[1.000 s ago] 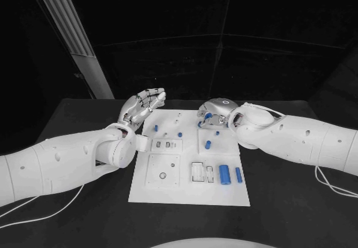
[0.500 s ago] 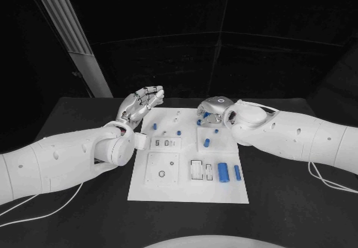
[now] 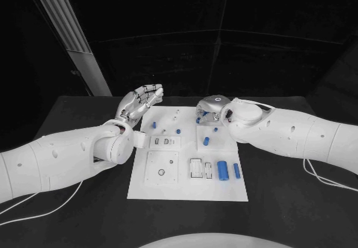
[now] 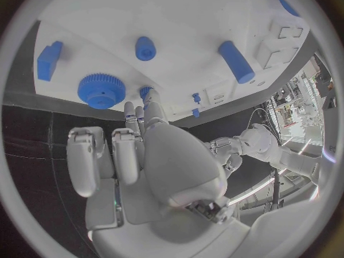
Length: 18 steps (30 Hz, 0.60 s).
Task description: Assemble the parts on the task board
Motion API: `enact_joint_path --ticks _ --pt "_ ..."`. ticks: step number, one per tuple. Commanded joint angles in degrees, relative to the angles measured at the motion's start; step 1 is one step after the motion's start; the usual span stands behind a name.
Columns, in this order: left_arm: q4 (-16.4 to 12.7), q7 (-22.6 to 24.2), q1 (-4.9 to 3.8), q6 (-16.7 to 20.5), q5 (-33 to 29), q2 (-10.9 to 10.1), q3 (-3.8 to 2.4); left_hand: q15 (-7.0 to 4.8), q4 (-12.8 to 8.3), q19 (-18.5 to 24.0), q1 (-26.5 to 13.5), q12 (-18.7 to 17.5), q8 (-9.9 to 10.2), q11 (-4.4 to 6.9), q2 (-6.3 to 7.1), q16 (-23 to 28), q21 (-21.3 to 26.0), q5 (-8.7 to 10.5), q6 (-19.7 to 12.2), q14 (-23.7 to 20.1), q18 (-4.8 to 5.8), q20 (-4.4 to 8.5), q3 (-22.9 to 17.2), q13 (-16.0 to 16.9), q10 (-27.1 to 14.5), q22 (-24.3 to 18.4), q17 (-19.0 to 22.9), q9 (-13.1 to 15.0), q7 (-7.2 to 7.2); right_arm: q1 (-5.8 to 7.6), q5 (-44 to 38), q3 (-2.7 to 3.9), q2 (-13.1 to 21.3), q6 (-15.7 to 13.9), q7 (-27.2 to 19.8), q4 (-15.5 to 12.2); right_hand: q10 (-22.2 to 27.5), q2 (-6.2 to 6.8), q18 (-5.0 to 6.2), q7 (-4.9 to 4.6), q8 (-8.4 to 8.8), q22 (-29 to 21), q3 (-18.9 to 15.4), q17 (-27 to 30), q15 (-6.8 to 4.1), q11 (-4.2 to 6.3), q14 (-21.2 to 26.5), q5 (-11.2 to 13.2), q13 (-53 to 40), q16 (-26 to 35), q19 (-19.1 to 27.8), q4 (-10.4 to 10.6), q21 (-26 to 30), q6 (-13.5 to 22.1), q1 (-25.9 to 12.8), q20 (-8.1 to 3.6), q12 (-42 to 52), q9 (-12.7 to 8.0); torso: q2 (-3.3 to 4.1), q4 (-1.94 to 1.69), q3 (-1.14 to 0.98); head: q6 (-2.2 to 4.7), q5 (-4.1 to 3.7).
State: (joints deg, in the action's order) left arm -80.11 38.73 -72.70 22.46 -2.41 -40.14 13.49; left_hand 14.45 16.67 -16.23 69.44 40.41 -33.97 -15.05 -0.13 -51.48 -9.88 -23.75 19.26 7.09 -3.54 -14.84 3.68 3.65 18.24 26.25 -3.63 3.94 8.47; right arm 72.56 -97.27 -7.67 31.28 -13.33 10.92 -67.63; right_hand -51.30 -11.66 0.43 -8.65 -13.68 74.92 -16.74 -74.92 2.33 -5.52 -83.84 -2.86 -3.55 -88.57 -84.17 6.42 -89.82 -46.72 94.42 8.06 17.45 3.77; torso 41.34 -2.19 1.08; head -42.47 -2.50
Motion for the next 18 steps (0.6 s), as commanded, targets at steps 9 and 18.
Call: enact_joint_path --ticks 9,18 --pt "0.1 17.7 -0.12 -0.8 0.4 0.0 -0.04 0.04 0.1 0.1 0.1 0.3 -0.2 -0.06 -0.54 -0.1 -0.2 -0.33 0.2 0.1 -1.01 -0.15 -0.3 0.1 -0.2 -0.1 0.0 -0.1 8.49 -0.1 -0.6 0.03 -0.9 3.1 -0.2 0.6 -2.3 -0.59 -0.43 0.28 0.85 15.1 0.0 -6.5 -0.57 0.19 -4.7 0.2 0.0 -0.1 -5.8 1.0 -0.2 -2.0 1.0 -0.52 -1.4 0.1 -0.01 0.0 0.02 -0.27 -0.27" --pt "0.0 17.6 -0.12 -0.8 0.4 -0.1 -0.04 0.04 0.1 0.2 0.1 0.3 -0.2 -0.06 -0.56 -0.1 -0.2 -0.35 0.2 0.1 -1.02 -0.15 -0.3 0.1 -0.2 -0.1 0.0 -0.1 8.49 -0.16 -0.6 0.03 -1.3 4.7 -0.2 0.9 -5.1 -1.67 -0.43 0.81 0.52 15.1 0.3 -6.5 -0.91 0.64 -4.7 0.2 0.0 -0.1 -5.8 1.6 -0.2 -4.9 2.1 -0.68 -2.2 0.4 -0.03 0.04 0.01 -0.38 -0.35"
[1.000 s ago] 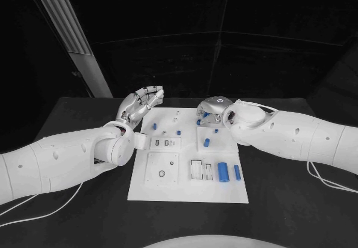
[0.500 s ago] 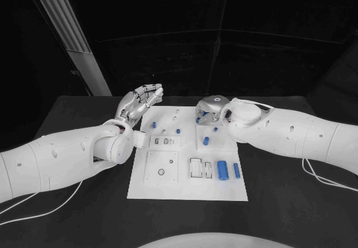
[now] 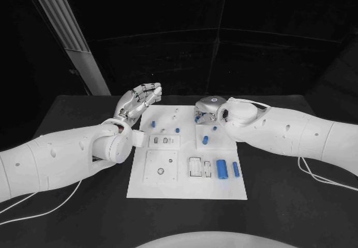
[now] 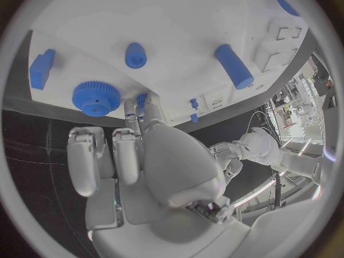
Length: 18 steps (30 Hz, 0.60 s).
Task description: Assemble the parts on the task board
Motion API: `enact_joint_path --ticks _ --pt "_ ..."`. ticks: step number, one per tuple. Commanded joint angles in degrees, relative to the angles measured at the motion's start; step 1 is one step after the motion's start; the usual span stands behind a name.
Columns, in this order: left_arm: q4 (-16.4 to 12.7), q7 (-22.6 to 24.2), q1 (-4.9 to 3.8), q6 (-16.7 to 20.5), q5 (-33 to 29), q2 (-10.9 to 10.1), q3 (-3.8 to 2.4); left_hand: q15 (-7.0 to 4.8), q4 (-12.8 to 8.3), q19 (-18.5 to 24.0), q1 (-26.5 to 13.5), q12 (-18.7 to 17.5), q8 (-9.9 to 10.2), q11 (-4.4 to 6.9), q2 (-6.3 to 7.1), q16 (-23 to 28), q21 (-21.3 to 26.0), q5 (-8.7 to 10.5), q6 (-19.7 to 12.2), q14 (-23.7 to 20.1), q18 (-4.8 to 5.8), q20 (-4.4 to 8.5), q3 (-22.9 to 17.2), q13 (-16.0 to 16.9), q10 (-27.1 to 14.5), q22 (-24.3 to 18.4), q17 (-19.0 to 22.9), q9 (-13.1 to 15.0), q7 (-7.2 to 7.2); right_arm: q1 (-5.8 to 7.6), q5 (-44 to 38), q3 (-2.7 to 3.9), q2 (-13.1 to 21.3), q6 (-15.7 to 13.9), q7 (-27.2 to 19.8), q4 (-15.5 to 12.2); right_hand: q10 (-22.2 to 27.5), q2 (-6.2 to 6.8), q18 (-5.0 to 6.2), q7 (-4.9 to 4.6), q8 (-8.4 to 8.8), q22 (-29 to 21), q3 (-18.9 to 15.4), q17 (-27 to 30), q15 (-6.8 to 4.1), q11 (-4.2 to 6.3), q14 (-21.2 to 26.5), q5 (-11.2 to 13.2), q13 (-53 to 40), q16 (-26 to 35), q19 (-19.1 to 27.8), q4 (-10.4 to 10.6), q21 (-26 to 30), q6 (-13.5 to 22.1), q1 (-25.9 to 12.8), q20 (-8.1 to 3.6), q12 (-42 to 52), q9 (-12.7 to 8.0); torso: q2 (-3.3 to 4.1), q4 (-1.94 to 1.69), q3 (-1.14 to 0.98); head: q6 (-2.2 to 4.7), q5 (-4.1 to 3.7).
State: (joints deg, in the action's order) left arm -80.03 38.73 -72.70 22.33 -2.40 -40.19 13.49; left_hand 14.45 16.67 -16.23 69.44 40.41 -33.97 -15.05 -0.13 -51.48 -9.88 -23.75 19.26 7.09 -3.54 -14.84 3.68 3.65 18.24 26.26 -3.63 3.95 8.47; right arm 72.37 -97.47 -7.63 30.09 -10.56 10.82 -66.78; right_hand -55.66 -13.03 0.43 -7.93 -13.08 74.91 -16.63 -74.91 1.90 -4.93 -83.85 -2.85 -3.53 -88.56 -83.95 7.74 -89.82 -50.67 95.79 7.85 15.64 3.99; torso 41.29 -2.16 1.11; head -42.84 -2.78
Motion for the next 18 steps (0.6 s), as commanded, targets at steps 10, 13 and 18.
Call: enact_joint_path --ticks 10,13,18 --pt "0.0 17.6 -0.12 -0.5 0.4 0.0 -0.04 0.04 0.1 0.2 0.1 0.4 -0.2 -0.05 -0.61 -0.1 -0.2 -0.4 0.2 0.1 -1.02 -0.16 -0.3 0.1 -0.2 -0.1 0.0 -0.1 8.49 -0.08 -0.4 -0.02 0.0 -1.4 0.1 -0.4 -6.0 -1.66 -0.43 0.73 -1.05 15.1 1.5 -6.7 -1.18 0.79 -4.8 0.1 0.1 -0.1 -6.0 -0.2 -0.2 -5.7 3.6 -0.97 -1.8 0.6 0.02 -0.04 -0.02 0.24 -0.29" --pt "0.0 17.6 -0.12 -0.5 0.4 0.0 -0.04 0.04 0.1 0.2 0.2 0.4 -0.2 -0.05 -0.64 -0.1 -0.2 -0.43 0.2 0.1 -1.03 -0.16 -0.3 0.1 -0.2 -0.1 0.0 -0.1 8.49 -0.13 -0.4 -0.02 0.3 -4.8 -0.5 -0.7 -7.2 -1.54 -0.43 0.59 -0.71 15.1 1.3 -6.6 -1.12 0.69 -4.8 0.2 0.1 -0.1 -6.0 0.1 -0.2 -6.4 3.8 -1.03 -2.8 0.4 0.02 -0.04 -0.02 0.28 -0.34" --pt "0.0 17.6 -0.12 -0.4 0.4 -0.1 -0.04 0.04 0.1 0.2 0.2 0.4 -0.3 -0.05 -0.72 -0.1 -0.2 -0.48 0.2 0.1 -1.04 -0.17 -0.3 0.1 -0.2 -0.1 -0.1 -0.1 8.48 -0.18 0.3 -0.01 1.4 -11.4 -2.6 -2.3 -8.3 -1.31 -0.43 0.36 -0.26 15.1 1.1 -6.8 -0.98 0.47 -4.8 0.2 0.1 -0.1 -6.0 0.6 -0.2 -6.9 4.0 -0.97 -4.1 0.3 -0.02 -0.02 -0.04 0.84 -0.14"
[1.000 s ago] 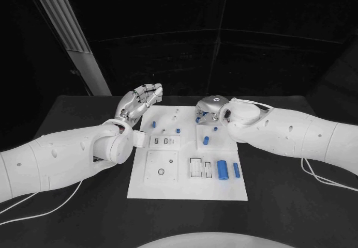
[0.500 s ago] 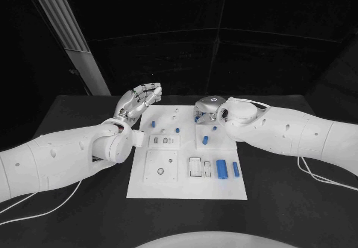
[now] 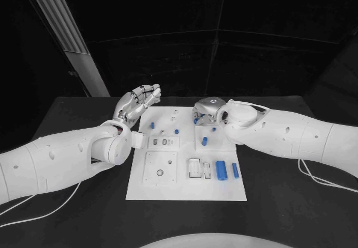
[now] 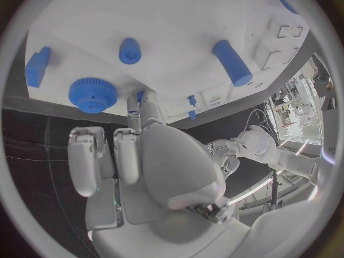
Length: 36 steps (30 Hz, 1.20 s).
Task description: Assemble the parts on the task board
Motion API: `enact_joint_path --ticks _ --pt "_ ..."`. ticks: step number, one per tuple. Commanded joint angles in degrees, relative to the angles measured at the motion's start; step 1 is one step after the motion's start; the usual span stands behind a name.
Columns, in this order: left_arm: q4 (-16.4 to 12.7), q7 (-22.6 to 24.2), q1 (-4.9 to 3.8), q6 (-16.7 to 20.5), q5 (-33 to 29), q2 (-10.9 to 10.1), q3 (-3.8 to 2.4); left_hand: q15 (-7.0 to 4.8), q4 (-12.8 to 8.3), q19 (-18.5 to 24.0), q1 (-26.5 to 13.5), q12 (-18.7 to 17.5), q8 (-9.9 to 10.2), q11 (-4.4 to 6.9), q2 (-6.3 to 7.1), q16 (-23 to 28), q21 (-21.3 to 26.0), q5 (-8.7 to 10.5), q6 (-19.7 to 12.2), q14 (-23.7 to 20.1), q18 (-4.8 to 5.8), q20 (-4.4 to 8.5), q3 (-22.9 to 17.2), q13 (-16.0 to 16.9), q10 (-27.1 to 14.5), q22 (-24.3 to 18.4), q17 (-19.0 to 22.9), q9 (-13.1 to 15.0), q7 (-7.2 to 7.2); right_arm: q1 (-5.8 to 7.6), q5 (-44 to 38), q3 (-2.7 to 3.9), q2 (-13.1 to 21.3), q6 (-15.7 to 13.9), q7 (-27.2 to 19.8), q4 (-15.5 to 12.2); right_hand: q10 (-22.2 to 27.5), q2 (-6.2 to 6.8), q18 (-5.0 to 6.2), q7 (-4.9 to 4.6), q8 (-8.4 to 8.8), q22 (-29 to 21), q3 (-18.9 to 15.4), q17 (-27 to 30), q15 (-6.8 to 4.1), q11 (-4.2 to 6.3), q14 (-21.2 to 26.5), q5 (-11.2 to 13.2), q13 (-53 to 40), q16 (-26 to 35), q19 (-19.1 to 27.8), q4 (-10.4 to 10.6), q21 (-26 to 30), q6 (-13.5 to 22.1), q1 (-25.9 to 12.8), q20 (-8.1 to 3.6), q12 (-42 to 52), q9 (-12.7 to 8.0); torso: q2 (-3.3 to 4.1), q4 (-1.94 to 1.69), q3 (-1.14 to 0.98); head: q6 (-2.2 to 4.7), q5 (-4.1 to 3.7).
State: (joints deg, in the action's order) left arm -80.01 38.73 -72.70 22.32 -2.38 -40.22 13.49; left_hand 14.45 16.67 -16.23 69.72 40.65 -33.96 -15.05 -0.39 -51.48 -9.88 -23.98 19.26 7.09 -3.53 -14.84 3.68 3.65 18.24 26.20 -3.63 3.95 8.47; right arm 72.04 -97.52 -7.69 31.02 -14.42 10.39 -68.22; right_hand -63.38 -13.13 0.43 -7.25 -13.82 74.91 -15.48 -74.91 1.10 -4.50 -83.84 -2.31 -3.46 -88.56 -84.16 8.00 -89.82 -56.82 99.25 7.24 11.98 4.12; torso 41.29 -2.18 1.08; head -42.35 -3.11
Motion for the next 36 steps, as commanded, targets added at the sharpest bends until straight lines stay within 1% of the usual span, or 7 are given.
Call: enact_joint_path --ticks 1,5,8,11,14,27,36 --pt "0.0 17.6 -0.12 -0.4 0.4 0.0 -0.04 0.04 0.1 0.2 -0.1 0.2 -0.3 -0.05 -0.45 -0.1 -0.2 -0.25 0.2 0.1 -1.04 -0.16 -0.3 0.1 -0.2 0.0 -0.1 -0.1 8.48 0.15 0.4 0.06 0.7 -8.6 -2.5 -1.2 -0.7 -1.18 -0.43 -0.36 0.54 15.1 -0.1 -6.8 -0.15 0.0 -4.8 -0.4 0.0 -0.1 -5.8 0.4 -0.2 -0.8 0.6 -0.35 -0.6 0.1 -0.02 0.0 -0.01 0.39 0.24" --pt "0.1 17.6 -0.12 -0.4 0.4 -0.1 -0.04 0.04 0.1 0.2 -0.1 0.2 -0.3 -0.05 -0.45 -0.1 -0.2 -0.25 0.2 0.1 -1.04 -0.16 -0.3 0.1 -0.2 0.0 -0.1 -0.1 8.48 0.18 0.7 0.28 1.8 -12.8 -4.2 -2.8 -1.1 -1.03 -0.43 -0.52 0.79 15.1 -0.2 -7.0 0.01 -0.2 -4.9 -0.4 0.0 -0.2 -5.8 0.6 -0.2 -1.0 0.7 -0.27 -1.2 0.1 -0.11 -0.03 0.11 0.68 0.44" --pt "0.2 17.6 -0.11 -0.6 0.4 0.1 -0.04 0.04 0.1 0.2 -0.1 0.2 -0.3 -0.05 -0.45 -0.1 -0.2 -0.25 0.2 0.1 -1.04 -0.16 -0.3 0.1 -0.2 0.0 -0.1 -0.1 8.48 0.19 0.9 2.23 1.4 -14.7 -5.4 -2.7 -1.5 -0.98 -0.43 -0.57 1.02 15.1 -0.3 -7.1 0.08 -0.26 -4.9 -0.4 0.0 -0.2 -5.8 0.9 -0.2 -1.2 0.8 -0.19 -1.8 0.0 0.01 -0.1 0.09 1.09 0.57" --pt "0.4 17.6 -0.1 -0.7 0.4 0.2 -0.04 0.04 0.1 0.2 0.0 0.2 -0.3 -0.05 -0.5 -0.1 -0.2 -0.29 0.2 0.1 -1.04 -0.17 -0.3 0.1 -0.2 -0.1 -0.1 -0.1 8.48 0.19 1.1 2.96 0.7 -15.7 -6.1 -1.9 -1.6 -1.05 -0.43 -0.64 1.13 15.1 -0.3 -7.2 0.13 -0.34 -4.9 -0.4 0.0 -0.2 -5.8 1.0 -0.2 -1.3 0.9 -0.15 -2.0 0.0 0.11 -0.08 -0.02 1.51 0.81" --pt "0.6 17.6 -0.1 -0.7 0.4 0.4 -0.05 0.04 0.1 0.3 0.0 0.2 -0.3 -0.05 -0.51 -0.1 -0.2 -0.29 0.2 0.1 -1.04 -0.17 -0.3 0.1 -0.2 -0.1 -0.1 -0.1 8.48 0.2 1.2 3.39 -0.3 -15.9 -6.8 -0.5 -1.8 -1.05 -0.43 -0.71 1.27 15.1 -0.3 -7.2 0.18 -0.42 -4.9 -0.4 0.0 -0.2 -5.8 1.1 -0.2 -1.4 1.1 -0.09 -2.4 0.0 0.08 -0.22 0.06 1.8 1.04" --pt "0.6 17.6 -0.11 -0.8 0.4 0.6 -0.05 0.04 0.1 0.3 0.0 0.2 -0.3 -0.05 -0.51 -0.1 -0.2 -0.29 0.2 0.1 -1.04 -0.17 -0.3 0.1 -0.2 -0.1 -0.1 -0.1 8.48 0.2 1.9 3.77 -5.7 -13.6 -8.9 6.5 -2.0 -1.04 -0.43 -0.73 1.69 15.1 -0.3 -7.3 0.28 -0.49 -4.9 -0.4 0.0 -0.2 -5.8 1.4 -0.2 -1.5 1.4 0.04 -3.3 -0.1 0.22 -0.32 0.02 2.55 2.33" --pt "0.4 17.6 -0.13 -0.7 0.4 0.5 -0.05 0.04 0.1 0.3 0.0 0.2 -0.3 -0.05 -0.51 -0.1 -0.2 -0.29 0.2 0.1 -1.04 -0.17 -0.3 0.1 -0.2 -0.1 -0.1 -0.1 8.48 0.16 1.9 3.78 -9.1 -9.1 -8.7 10.9 -2.0 -1.1 -0.43 -0.77 2.24 15.1 -0.3 -7.3 0.31 -0.55 -4.9 -0.4 0.0 -0.2 -5.8 1.6 -0.2 -1.4 1.8 0.15 -4.3 -0.2 0.47 -0.57 0.03 2.21 2.83"
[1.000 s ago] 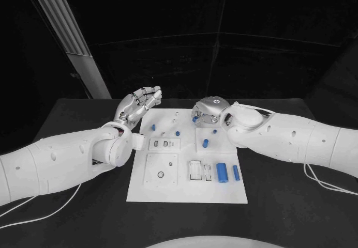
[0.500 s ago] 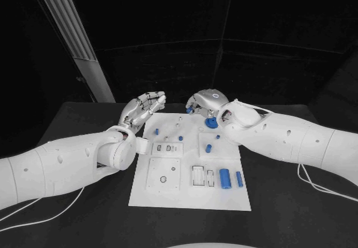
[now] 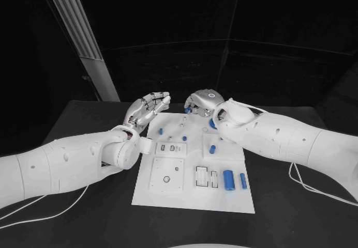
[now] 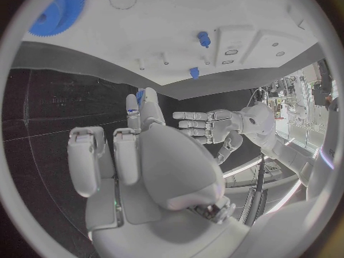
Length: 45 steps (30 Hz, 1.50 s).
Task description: Assemble the parts on the task board
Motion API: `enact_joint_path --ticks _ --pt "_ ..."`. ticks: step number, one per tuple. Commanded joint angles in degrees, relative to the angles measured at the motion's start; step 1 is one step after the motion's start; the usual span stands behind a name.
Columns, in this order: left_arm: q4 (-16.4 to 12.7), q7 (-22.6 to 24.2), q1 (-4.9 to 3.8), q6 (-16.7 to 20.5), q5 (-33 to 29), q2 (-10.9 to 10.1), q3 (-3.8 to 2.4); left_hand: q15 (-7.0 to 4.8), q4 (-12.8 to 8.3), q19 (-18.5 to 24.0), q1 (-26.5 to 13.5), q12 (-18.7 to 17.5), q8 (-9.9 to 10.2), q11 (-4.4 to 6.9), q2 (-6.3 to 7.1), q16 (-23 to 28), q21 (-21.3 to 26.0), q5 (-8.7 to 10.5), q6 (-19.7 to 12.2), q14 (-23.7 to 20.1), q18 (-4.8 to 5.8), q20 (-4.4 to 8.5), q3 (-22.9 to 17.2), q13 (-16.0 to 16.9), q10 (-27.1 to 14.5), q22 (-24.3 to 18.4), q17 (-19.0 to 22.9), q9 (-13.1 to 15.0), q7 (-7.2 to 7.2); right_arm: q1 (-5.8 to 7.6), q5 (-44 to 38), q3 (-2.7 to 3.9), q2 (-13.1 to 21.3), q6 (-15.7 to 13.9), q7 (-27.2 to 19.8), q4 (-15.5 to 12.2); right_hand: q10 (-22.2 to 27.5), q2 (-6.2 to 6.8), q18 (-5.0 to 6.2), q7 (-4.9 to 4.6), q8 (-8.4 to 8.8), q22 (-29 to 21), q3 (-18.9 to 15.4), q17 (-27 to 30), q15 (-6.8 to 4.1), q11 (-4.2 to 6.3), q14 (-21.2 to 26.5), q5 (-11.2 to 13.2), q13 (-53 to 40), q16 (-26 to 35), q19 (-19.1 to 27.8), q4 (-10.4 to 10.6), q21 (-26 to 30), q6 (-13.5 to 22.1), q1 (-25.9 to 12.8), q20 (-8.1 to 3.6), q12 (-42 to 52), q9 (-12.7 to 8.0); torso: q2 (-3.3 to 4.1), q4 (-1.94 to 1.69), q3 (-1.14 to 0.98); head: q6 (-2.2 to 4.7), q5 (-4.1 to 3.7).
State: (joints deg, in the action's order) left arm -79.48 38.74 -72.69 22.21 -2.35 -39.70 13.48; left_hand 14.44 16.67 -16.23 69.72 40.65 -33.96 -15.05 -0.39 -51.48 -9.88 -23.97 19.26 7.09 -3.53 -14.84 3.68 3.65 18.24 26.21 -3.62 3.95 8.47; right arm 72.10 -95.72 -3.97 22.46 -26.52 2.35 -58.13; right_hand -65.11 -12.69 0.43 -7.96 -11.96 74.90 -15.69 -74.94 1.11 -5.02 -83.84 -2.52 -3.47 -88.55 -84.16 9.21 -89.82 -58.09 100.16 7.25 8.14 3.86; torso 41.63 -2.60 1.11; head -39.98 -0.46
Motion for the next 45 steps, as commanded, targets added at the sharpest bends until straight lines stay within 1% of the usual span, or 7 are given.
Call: enact_joint_path --ticks 1,9,16,20,25,36,45 --pt "-0.2 17.6 -0.14 -0.6 0.4 0.0 -0.04 0.05 0.1 0.3 0.0 0.2 -0.3 -0.05 -0.53 -0.1 -0.2 -0.31 0.3 0.1 -1.05 -0.18 -0.3 0.1 -0.2 -0.1 -0.1 -0.1 8.48 0.1 0.1 0.06 -0.8 3.3 -0.7 1.1 -0.2 -1.54 -0.43 -0.06 0.39 15.1 -0.1 -7.2 0.3 -0.03 -4.9 -0.2 0.1 -0.2 -5.8 0.4 -0.2 -0.1 0.9 0.15 -0.5 0.1 0.17 -0.17 0.0 -0.2 0.22" --pt "-0.3 17.6 -0.17 -0.5 0.4 -0.1 -0.04 0.06 0.1 0.3 0.0 0.3 -0.3 -0.05 -0.55 -0.1 -0.2 -0.34 0.3 0.1 -1.05 -0.19 -0.2 0.1 -0.2 0.0 -0.1 -0.1 8.48 -0.02 0.1 0.05 -2.3 5.0 -0.7 3.5 -0.2 -1.55 -0.43 -0.06 0.45 15.1 0.0 -7.3 0.31 -0.03 -4.9 -0.2 0.1 -0.2 -5.8 0.4 -0.2 -0.1 1.0 0.16 -0.6 0.1 0.16 -0.12 0.05 -0.29 0.39" --pt "-0.3 17.6 -0.19 -0.6 0.4 -0.2 -0.04 0.06 0.1 0.3 0.0 0.3 -0.3 -0.05 -0.55 -0.1 -0.2 -0.34 0.3 0.1 -1.05 -0.19 -0.2 0.1 -0.2 0.0 -0.1 -0.1 8.48 -0.29 0.6 0.05 -3.1 6.2 -0.7 4.7 -0.3 -1.58 -0.43 -0.13 0.65 15.1 -0.1 -7.1 0.34 -0.11 -4.9 -0.2 0.0 -0.2 -5.8 0.6 -0.2 -0.1 0.9 0.2 -0.9 0.0 0.12 -0.01 0.0 -0.56 0.75" --pt "-0.4 17.6 -0.19 -0.6 0.4 -0.3 -0.04 0.07 0.1 0.3 0.0 0.3 -0.3 -0.05 -0.57 -0.1 -0.2 -0.36 0.3 0.1 -1.05 -0.2 -0.2 0.1 -0.2 0.0 -0.1 -0.1 8.48 -0.44 0.7 0.05 -3.7 6.6 -0.8 5.2 -0.3 -1.59 -0.43 -0.15 0.72 15.1 -0.1 -7.1 0.36 -0.13 -4.9 -0.2 0.0 -0.2 -5.8 0.7 -0.2 0.0 1.0 0.22 -1.0 0.0 0.11 0.02 0.0 -0.66 0.75" --pt "-0.4 17.6 -0.2 -0.5 0.4 -0.3 -0.05 0.07 0.1 0.3 0.0 0.3 -0.3 -0.05 -0.57 -0.1 -0.2 -0.36 0.3 0.1 -1.05 -0.2 -0.2 0.1 -0.2 0.0 -0.1 -0.1 8.48 -0.54 0.8 0.05 -4.2 6.9 -1.0 5.7 -0.3 -1.59 -0.43 -0.15 0.72 15.1 -0.1 -7.1 0.36 -0.13 -4.9 -0.2 0.0 -0.2 -5.8 0.7 -0.2 0.0 1.0 0.22 -1.0 0.0 0.13 -0.1 0.04 -0.71 0.62" --pt "-0.3 17.6 -0.21 -0.6 0.4 -0.1 -0.05 0.07 0.1 0.3 0.0 0.3 -0.3 -0.05 -0.57 -0.1 -0.2 -0.36 0.3 0.1 -1.05 -0.2 -0.2 0.1 -0.2 0.0 -0.1 -0.1 8.48 -0.68 0.8 0.05 -5.2 6.9 -0.5 7.0 -0.3 -1.58 -0.43 -0.18 0.9 15.1 0.0 -7.1 0.4 -0.16 -4.9 -0.2 0.0 -0.2 -5.8 0.7 -0.2 0.0 1.2 0.25 -1.3 0.0 0.08 -0.08 0.1 -1.0 0.34" --pt "-0.3 17.6 -0.24 -0.6 0.4 -0.1 -0.05 0.07 0.1 0.3 0.0 0.3 -0.3 -0.05 -0.57 -0.1 -0.2 -0.36 0.3 0.1 -1.05 -0.2 -0.2 0.1 -0.2 0.0 -0.1 -0.1 8.48 -0.76 0.8 0.05 -5.9 6.8 0.5 8.4 -0.3 -1.59 -0.43 -0.21 0.98 15.1 0.0 -7.1 0.43 -0.19 -4.9 -0.2 0.0 -0.2 -5.8 0.7 -0.2 0.0 1.3 0.27 -1.5 0.0 0.14 -0.11 0.05 -1.04 0.42"
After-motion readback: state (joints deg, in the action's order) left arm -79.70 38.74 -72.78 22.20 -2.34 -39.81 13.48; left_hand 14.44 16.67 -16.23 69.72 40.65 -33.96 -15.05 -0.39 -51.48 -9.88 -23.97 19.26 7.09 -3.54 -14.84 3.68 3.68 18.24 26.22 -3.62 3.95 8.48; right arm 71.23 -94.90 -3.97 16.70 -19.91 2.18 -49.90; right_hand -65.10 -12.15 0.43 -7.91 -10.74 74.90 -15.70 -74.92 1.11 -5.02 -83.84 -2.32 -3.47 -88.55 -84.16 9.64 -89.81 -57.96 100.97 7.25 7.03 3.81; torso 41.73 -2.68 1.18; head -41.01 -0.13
